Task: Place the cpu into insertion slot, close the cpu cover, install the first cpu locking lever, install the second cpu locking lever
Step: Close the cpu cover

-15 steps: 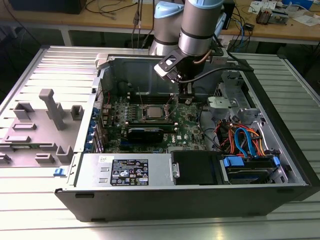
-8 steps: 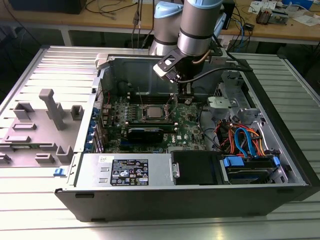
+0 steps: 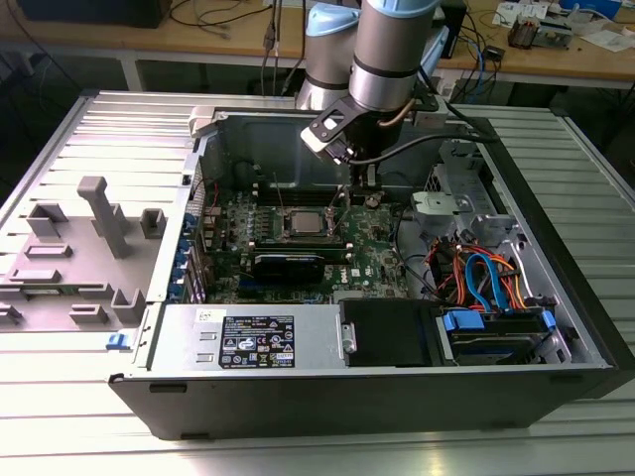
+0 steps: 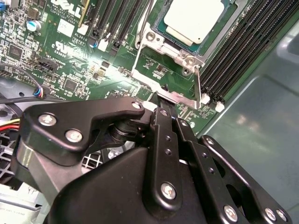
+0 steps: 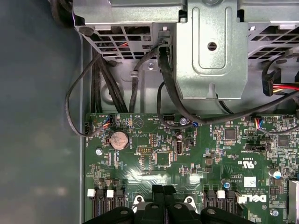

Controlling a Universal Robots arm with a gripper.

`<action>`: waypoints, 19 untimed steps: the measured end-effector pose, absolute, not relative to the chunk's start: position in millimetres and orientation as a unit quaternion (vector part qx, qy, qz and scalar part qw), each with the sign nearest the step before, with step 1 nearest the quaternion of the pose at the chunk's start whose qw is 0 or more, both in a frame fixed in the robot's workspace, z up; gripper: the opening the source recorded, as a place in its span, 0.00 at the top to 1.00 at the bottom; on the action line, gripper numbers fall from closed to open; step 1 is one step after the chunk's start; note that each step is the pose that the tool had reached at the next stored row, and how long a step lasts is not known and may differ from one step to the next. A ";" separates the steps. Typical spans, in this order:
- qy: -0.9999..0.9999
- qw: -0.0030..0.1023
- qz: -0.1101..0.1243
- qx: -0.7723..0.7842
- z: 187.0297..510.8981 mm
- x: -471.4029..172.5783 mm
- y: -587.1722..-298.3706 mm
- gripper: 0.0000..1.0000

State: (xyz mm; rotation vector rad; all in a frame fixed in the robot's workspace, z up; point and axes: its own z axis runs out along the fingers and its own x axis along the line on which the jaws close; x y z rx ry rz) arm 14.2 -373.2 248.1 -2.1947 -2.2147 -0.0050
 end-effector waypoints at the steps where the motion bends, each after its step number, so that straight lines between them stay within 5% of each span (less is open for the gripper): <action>1: -0.710 0.012 -0.002 -0.704 248.1 13.7 -373.2 0.89; 19: -0.710 0.012 -0.001 -0.704 247.4 5.6 -373.2 0.89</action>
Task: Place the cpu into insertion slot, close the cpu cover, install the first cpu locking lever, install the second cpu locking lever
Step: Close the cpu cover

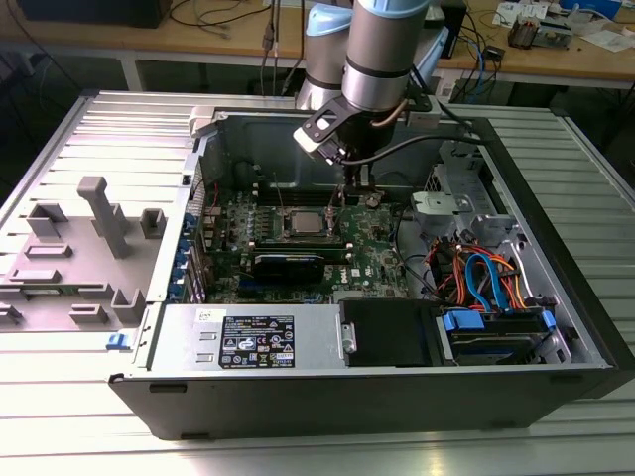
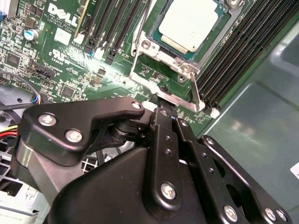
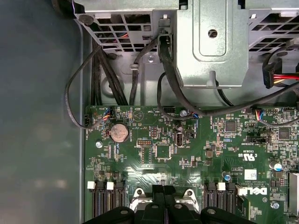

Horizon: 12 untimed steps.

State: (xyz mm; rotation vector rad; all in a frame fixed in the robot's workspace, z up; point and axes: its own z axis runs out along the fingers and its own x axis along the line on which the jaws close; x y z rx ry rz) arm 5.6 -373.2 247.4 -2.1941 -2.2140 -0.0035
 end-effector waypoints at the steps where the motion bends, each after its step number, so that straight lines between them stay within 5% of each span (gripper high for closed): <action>1: -0.710 0.012 -0.001 -0.704 247.4 4.9 -373.2 0.89; 12: -0.710 0.013 -0.001 -0.704 247.2 2.0 -373.2 0.89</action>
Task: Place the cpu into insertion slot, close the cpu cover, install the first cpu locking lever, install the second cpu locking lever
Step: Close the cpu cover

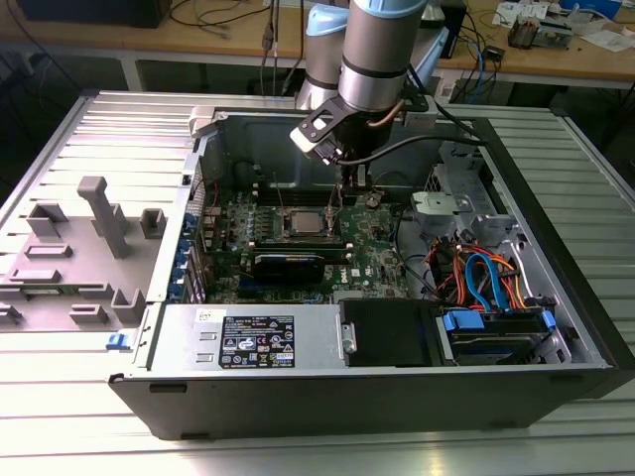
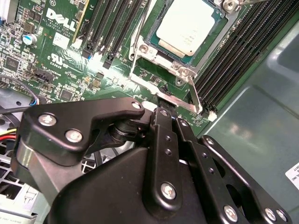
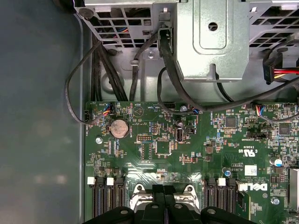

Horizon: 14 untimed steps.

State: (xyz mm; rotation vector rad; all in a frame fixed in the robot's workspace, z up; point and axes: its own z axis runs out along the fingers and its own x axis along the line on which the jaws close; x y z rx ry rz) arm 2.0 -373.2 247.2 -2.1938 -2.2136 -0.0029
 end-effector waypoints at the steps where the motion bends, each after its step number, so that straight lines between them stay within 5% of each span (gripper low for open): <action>1: -0.710 0.013 -0.001 -0.704 247.2 2.0 -373.2 0.89; 14: -0.710 0.013 0.000 -0.704 246.4 -4.5 -373.2 0.89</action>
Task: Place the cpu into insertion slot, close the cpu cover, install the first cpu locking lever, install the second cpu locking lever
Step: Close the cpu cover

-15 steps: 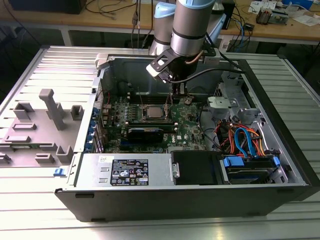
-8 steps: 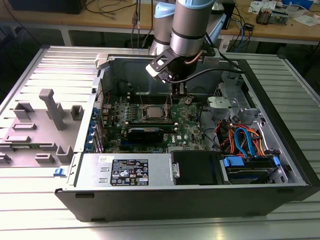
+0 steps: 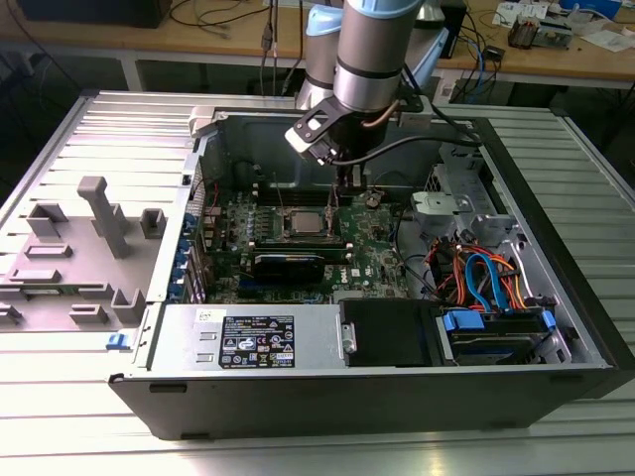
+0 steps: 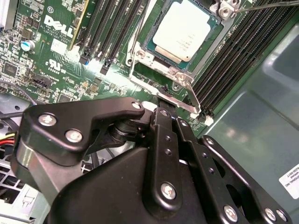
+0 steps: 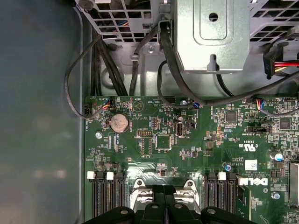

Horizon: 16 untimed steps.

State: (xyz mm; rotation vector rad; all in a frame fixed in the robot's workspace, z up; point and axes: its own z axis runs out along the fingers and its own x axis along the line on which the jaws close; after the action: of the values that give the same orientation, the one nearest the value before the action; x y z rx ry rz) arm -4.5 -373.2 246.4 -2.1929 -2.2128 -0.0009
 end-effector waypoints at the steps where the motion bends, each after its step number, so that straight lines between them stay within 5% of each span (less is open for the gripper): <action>1: -0.710 0.013 0.000 -0.704 246.2 -4.9 -373.2 0.89; 16: -0.710 0.014 0.000 -0.704 245.8 -6.0 -373.2 0.89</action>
State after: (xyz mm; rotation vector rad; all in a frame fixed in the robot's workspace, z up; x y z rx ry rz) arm -6.0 -373.2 245.8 -2.1922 -2.2116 0.0010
